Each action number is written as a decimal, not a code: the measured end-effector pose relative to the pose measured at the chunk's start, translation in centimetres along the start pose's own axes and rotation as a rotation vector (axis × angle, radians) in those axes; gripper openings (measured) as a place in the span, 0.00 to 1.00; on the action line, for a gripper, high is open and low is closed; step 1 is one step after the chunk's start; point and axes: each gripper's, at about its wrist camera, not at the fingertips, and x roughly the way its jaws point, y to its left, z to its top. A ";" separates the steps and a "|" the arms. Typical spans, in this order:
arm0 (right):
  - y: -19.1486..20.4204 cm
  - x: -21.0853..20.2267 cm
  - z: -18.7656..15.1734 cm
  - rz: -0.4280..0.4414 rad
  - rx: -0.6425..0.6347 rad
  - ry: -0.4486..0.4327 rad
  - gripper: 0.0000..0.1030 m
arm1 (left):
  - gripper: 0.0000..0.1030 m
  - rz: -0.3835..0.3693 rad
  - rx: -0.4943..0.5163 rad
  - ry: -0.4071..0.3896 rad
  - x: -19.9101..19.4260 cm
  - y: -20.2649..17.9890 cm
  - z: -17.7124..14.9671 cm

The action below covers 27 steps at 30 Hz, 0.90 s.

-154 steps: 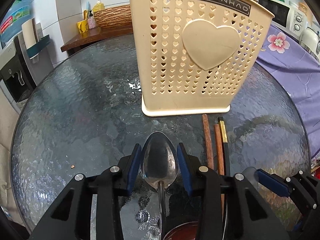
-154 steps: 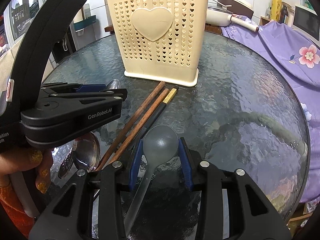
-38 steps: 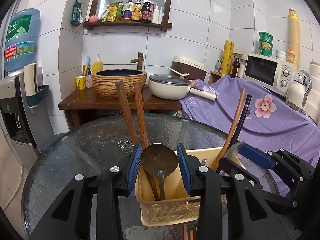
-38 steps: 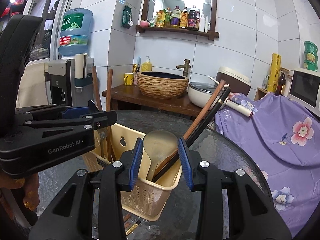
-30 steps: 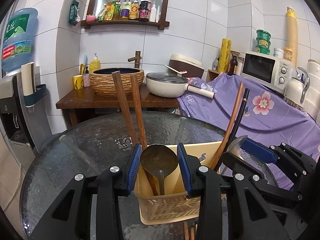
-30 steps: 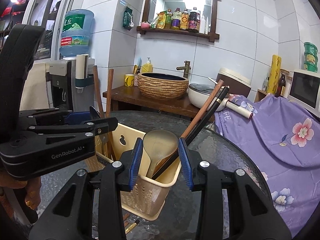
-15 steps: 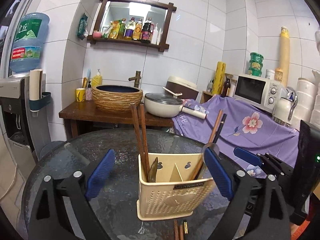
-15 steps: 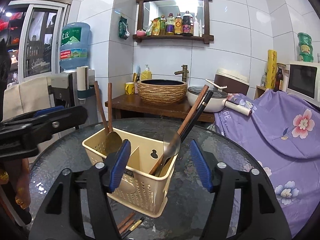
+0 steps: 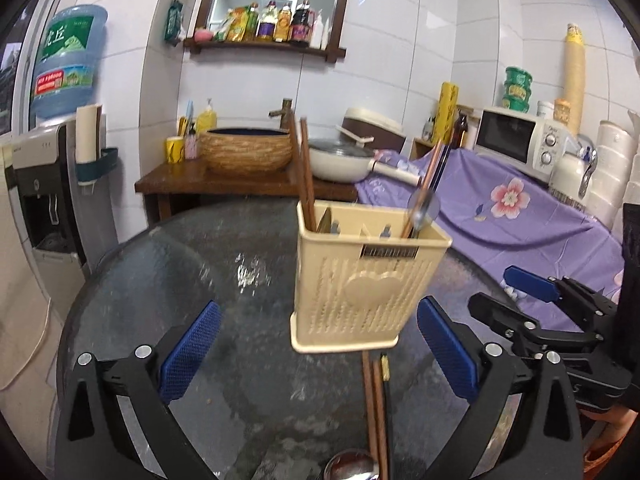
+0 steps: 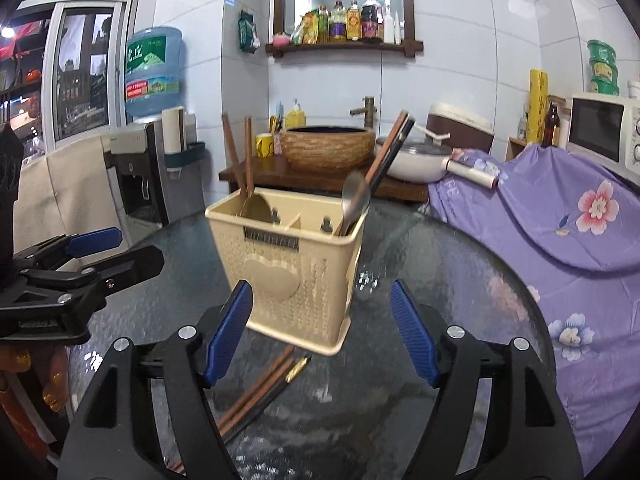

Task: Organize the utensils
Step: 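Withdraw both tools from the holder toward the loose utensils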

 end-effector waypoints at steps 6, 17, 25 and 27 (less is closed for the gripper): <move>1.2 0.5 -3.6 0.005 -0.013 0.079 0.69 | 0.94 0.027 -0.017 0.083 0.8 0.9 -3.3; 2.0 1.6 -7.5 0.015 0.017 0.213 0.68 | 0.73 0.013 -0.040 0.198 1.5 1.5 -6.3; 1.9 3.0 -9.1 0.021 0.052 0.284 0.61 | 0.57 -0.031 -0.023 0.296 1.7 0.4 -8.6; 1.5 3.2 -9.3 0.008 0.068 0.291 0.61 | 0.57 -0.043 -0.017 0.308 1.5 0.2 -9.0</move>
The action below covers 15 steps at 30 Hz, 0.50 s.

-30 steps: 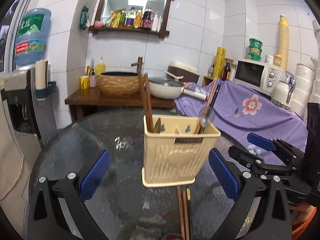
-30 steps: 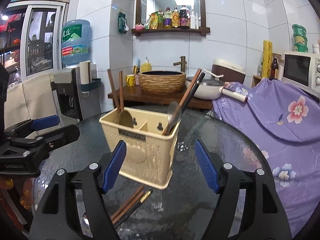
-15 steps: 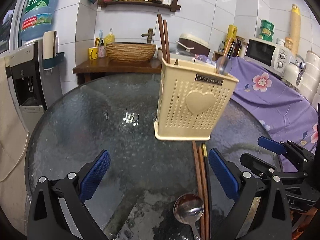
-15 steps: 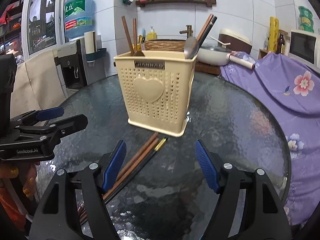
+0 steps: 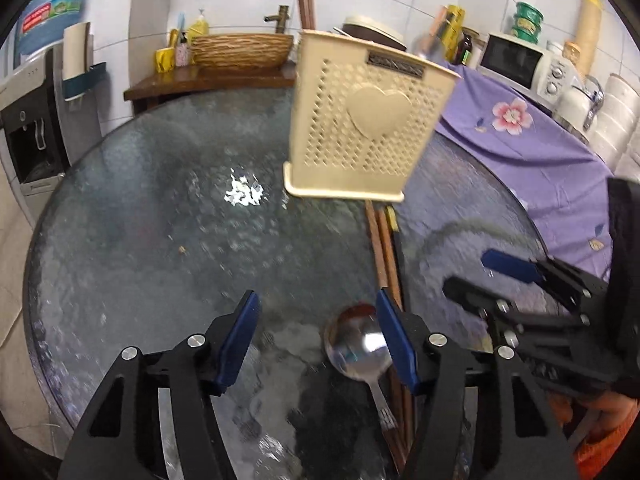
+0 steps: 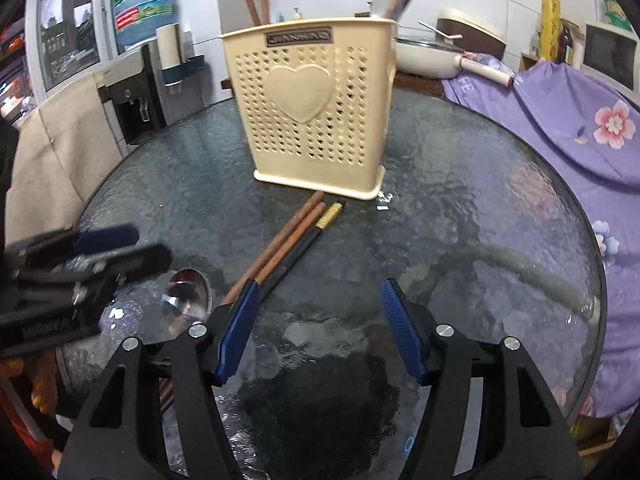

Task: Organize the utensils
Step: 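Withdraw both tools from the holder toward the loose utensils, then grasp another metal spoon with the left tool while the right tool grasps the black gold-tipped chopstick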

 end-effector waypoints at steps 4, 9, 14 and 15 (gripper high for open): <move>-1.3 0.1 0.0 -0.032 0.032 0.008 0.61 | 0.58 -0.005 0.012 0.030 0.4 -0.7 -0.8; -2.4 -0.1 0.0 -0.057 0.054 0.006 0.61 | 0.60 -0.012 0.029 0.062 1.4 -2.2 -1.2; -2.6 -0.1 0.0 -0.060 0.060 0.011 0.61 | 0.60 0.009 0.043 0.089 2.4 -3.3 -1.5; -2.6 -0.1 0.0 -0.060 0.061 0.012 0.61 | 0.60 0.016 0.047 0.085 2.4 -3.4 -1.5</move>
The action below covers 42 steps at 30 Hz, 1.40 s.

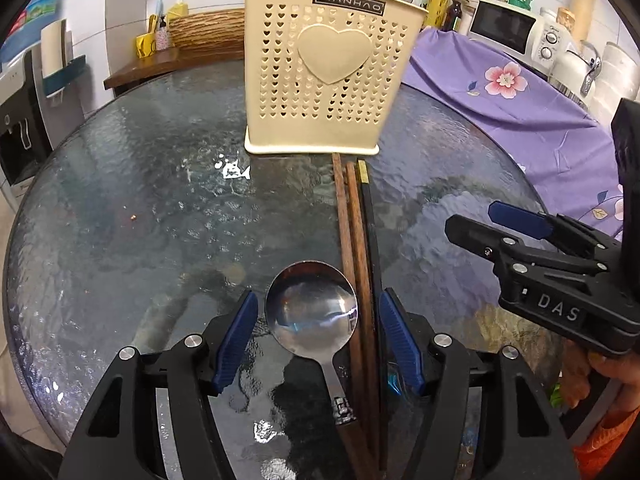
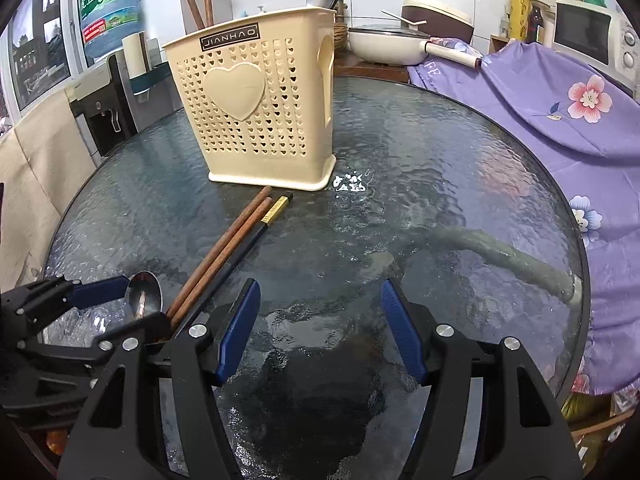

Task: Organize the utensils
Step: 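Grasp another metal spoon with the left tool while the right tool grasps the black gold-tipped chopstick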

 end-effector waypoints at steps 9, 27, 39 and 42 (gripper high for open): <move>1.0 0.6 0.3 0.014 -0.008 0.011 0.59 | 0.45 0.025 0.000 0.000 0.0 0.2 0.1; 5.1 5.5 3.3 0.038 -0.052 0.096 0.46 | 0.44 0.092 -0.055 -0.032 -0.3 4.5 2.1; 4.9 6.5 4.3 0.137 -0.119 0.156 0.25 | 0.44 0.078 -0.064 -0.032 -0.1 5.4 2.4; 4.2 6.5 4.6 0.151 -0.082 0.176 0.25 | 0.44 0.075 -0.066 -0.030 0.0 5.6 2.4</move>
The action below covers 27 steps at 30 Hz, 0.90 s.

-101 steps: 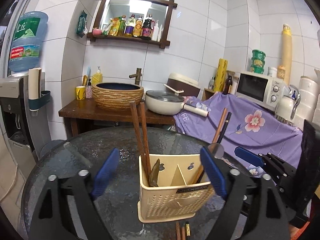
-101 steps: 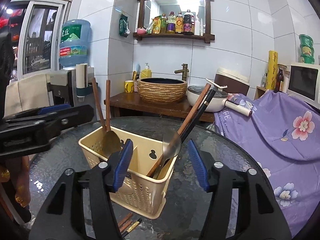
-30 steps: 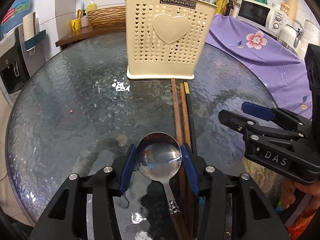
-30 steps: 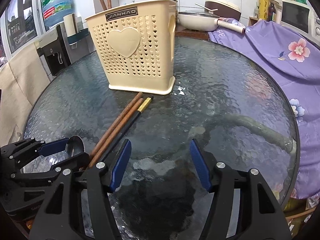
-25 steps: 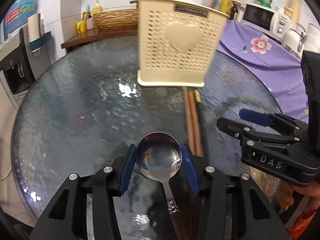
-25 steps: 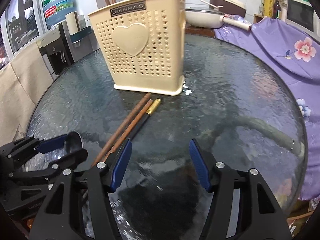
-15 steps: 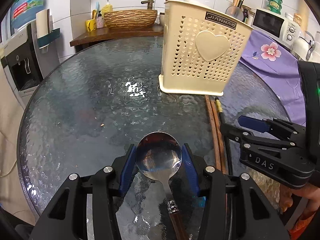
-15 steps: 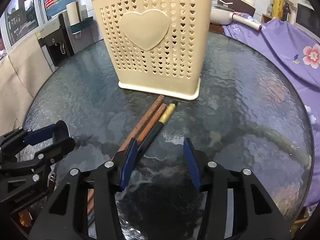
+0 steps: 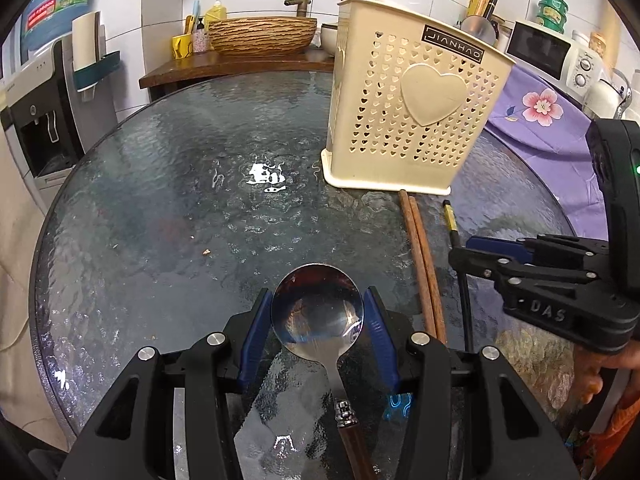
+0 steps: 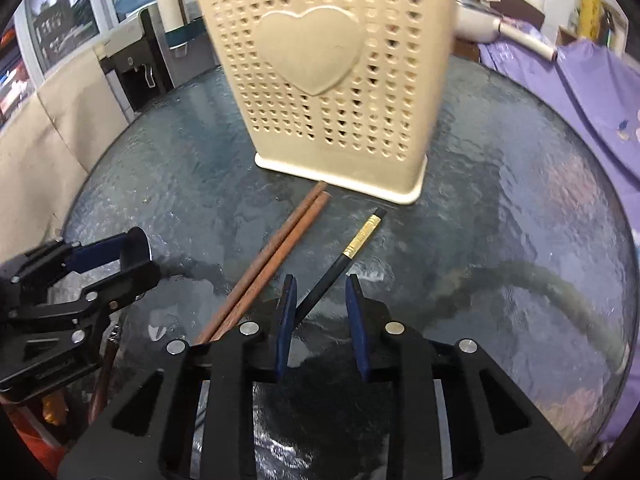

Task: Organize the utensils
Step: 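Grasp another metal spoon with the left tool while the right tool grasps the black gold-tipped chopstick, then lift the spoon and black chopstick upright and carry them over the holder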

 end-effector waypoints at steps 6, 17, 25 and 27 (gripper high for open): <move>1.1 1.0 0.9 -0.100 -0.036 -0.010 0.25 | 0.44 -0.002 0.005 0.003 0.5 -0.4 0.2; 2.6 2.4 3.0 -0.118 -0.020 -0.016 0.16 | 0.44 -0.013 0.036 0.002 1.3 -1.6 1.0; 2.2 2.6 3.4 -0.071 -0.042 0.014 0.10 | 0.44 -0.023 0.046 0.007 2.0 -2.0 1.4; 1.3 2.3 2.9 -0.062 -0.031 0.008 0.08 | 0.44 -0.025 0.049 -0.001 1.9 -2.2 1.6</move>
